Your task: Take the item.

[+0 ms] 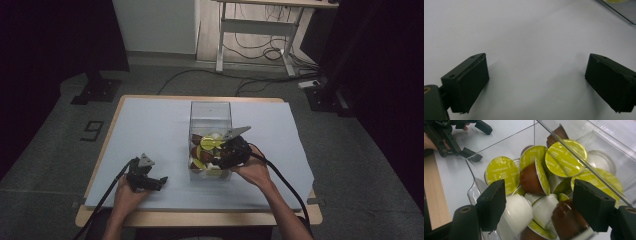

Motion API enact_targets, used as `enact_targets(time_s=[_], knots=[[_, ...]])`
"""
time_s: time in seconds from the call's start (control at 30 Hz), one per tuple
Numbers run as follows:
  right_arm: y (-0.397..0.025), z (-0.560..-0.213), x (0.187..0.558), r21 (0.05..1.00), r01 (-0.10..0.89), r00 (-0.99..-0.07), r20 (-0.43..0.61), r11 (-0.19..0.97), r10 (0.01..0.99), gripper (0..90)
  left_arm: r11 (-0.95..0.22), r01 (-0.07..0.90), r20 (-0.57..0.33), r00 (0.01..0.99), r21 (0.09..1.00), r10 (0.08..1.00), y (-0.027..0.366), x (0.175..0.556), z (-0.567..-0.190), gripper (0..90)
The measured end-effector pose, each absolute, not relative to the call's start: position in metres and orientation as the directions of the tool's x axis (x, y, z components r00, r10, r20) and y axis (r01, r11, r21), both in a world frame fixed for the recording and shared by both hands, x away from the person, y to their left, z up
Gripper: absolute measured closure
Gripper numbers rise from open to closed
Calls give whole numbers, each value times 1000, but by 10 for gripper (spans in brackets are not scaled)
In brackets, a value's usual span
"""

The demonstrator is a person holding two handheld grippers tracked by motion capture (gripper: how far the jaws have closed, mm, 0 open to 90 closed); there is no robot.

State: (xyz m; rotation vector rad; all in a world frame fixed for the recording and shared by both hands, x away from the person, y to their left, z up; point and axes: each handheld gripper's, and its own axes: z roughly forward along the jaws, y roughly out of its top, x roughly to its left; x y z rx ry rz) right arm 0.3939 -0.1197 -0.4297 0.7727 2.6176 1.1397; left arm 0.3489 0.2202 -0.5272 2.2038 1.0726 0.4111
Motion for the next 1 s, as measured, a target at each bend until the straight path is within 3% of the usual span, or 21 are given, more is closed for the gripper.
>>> enact_targets(time_s=[1.0], knots=[[-76,-451,408,621,347,-876,-53,703,479,391,-459,585,1,617,669,787,220,349,-527,46]])
